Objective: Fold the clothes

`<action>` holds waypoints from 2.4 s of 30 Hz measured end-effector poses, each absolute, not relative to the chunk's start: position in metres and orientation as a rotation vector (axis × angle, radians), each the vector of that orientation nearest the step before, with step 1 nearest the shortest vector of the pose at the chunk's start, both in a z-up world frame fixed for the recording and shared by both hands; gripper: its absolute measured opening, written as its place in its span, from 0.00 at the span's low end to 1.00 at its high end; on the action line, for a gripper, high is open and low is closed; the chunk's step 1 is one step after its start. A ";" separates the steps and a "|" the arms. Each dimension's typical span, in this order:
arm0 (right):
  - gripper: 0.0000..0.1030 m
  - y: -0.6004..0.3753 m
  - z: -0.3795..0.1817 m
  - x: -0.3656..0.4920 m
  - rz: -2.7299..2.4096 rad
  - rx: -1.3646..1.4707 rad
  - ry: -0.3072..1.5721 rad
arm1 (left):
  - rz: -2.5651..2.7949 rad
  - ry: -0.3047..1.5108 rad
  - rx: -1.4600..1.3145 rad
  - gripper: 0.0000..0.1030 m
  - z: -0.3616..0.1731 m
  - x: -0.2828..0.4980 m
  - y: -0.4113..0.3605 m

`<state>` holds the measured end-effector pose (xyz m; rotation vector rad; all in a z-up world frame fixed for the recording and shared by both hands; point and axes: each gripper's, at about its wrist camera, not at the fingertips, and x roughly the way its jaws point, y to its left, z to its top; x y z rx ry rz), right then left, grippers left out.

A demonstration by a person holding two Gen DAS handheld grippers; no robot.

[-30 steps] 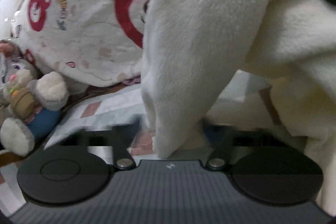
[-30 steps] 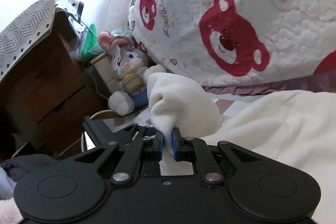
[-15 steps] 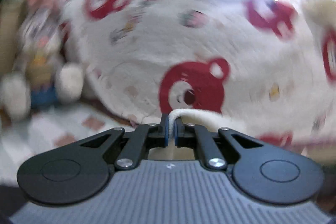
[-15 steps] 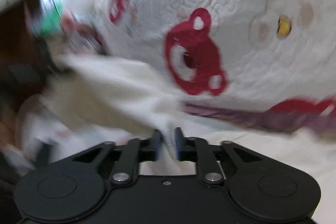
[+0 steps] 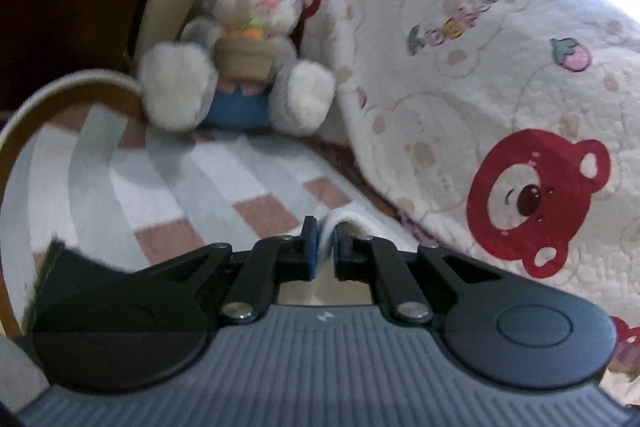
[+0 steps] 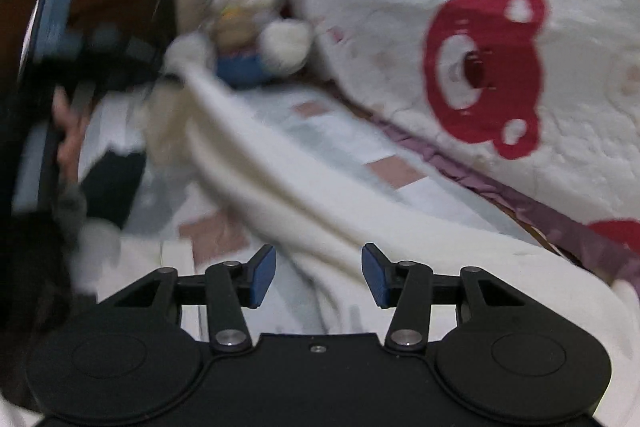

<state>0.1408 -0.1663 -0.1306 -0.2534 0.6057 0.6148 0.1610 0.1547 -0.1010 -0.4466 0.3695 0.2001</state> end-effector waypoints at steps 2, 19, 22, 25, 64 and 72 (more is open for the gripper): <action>0.51 -0.155 -0.140 0.141 0.593 -0.317 0.631 | 0.186 0.332 -0.416 0.06 -0.093 0.157 0.152; 0.04 -0.184 -0.180 0.138 0.823 -0.226 0.780 | 0.168 0.230 -0.410 0.07 -0.078 0.156 0.152; 0.05 -0.183 -0.185 0.142 0.741 -0.299 0.820 | 0.223 0.258 -0.470 0.06 -0.090 0.156 0.165; 0.13 -0.178 -0.179 0.148 0.691 -0.228 0.783 | 0.227 0.245 -0.523 0.06 -0.092 0.153 0.178; 0.20 -0.139 -0.180 0.302 0.347 0.188 0.851 | 0.010 0.741 -0.617 0.66 -0.159 0.191 0.167; 0.20 -0.149 -0.142 0.232 0.446 -0.103 0.706 | -0.188 0.910 -0.207 0.76 -0.165 0.212 0.080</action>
